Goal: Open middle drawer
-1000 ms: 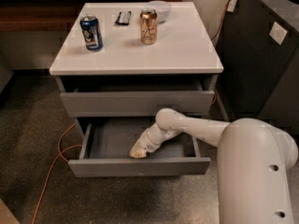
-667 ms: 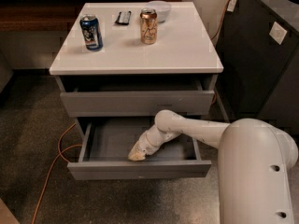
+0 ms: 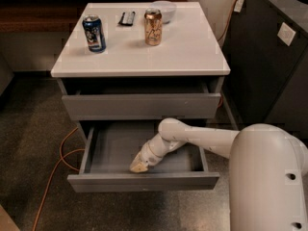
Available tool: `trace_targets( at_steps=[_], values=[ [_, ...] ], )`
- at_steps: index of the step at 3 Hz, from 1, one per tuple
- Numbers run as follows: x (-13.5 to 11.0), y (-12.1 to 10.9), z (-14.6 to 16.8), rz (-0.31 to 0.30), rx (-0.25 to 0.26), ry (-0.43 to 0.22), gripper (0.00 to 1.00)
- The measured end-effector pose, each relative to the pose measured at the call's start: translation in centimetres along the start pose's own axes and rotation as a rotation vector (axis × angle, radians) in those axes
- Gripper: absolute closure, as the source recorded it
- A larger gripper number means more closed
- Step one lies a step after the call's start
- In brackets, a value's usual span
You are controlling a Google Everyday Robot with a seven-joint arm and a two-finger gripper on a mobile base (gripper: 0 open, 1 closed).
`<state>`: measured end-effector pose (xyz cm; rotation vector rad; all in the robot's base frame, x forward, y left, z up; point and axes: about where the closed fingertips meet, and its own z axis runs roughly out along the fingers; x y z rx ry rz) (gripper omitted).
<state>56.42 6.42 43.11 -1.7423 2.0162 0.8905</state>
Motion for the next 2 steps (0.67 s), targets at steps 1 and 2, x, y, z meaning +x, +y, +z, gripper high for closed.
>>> trace_targets(
  at_steps=[1,2],
  values=[
    [-0.4,1.3,0.1,-0.007,-0.017,-0.005,1.0],
    [-0.7,2.5,0.0,-0.014,-0.032,-0.007,1.0]
  ],
)
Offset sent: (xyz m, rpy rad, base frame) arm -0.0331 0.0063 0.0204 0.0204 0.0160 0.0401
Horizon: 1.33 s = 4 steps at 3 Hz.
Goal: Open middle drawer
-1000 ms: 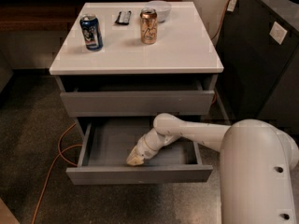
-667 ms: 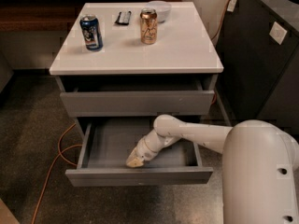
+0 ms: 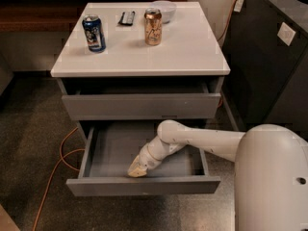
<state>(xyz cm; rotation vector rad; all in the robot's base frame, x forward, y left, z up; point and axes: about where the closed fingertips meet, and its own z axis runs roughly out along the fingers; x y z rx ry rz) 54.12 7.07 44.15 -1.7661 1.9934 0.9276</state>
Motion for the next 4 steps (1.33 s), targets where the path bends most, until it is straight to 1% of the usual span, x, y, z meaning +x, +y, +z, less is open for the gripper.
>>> trace_targets(
  at_steps=[1,3,4],
  values=[
    [-0.5,1.5,0.2,-0.013,-0.025,0.003,1.0],
    [-1.3,3.5,1.0,-0.036,-0.071,-0.004,1.0],
    [-1.8,5.0,1.1,-0.047,-0.087,-0.013,1.0]
  ],
)
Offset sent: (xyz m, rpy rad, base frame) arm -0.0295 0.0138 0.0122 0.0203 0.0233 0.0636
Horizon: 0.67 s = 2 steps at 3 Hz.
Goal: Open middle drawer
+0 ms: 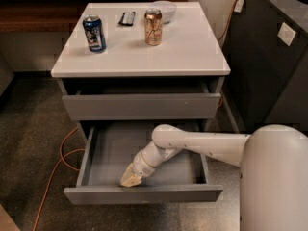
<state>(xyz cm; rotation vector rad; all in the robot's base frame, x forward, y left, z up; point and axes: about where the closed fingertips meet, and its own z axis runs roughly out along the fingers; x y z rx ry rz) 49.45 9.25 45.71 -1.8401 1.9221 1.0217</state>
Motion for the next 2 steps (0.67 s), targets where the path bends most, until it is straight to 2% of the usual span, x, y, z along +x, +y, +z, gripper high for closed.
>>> trace_targets(
  at_steps=[1,2],
  values=[
    [-0.5,0.7,-0.2,-0.008,0.005,-0.007,1.0],
    [-0.8,0.3,-1.3,-0.02,0.05,-0.004,1.0]
  ],
)
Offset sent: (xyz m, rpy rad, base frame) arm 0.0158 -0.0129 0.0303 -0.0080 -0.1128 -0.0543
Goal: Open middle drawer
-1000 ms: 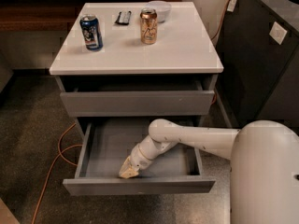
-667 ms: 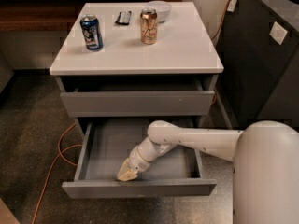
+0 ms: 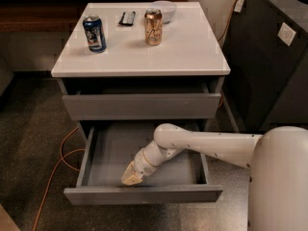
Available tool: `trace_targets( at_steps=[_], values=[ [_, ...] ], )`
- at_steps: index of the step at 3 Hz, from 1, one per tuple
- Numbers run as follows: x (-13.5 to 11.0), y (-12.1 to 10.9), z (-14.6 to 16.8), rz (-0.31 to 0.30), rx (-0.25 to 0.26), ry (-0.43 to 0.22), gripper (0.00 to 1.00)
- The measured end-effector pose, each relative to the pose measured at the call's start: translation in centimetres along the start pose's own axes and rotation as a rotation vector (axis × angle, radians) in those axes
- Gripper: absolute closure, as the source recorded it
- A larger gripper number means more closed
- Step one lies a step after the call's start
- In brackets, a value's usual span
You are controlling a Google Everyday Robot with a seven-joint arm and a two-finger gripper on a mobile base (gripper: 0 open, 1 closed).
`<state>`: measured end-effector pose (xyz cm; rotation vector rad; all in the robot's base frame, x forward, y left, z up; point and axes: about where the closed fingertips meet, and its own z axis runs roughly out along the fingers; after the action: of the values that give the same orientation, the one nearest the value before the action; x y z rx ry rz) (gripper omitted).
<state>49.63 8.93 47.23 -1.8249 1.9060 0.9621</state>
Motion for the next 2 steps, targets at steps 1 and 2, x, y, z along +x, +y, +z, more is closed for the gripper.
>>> trace_targets(
  at_steps=[1,2],
  values=[
    [0.0,-1.5,-1.7,-0.007,0.066,0.005,1.0],
    [0.3,-3.3,-2.9,-0.003,0.123,-0.009,1.0]
  ],
)
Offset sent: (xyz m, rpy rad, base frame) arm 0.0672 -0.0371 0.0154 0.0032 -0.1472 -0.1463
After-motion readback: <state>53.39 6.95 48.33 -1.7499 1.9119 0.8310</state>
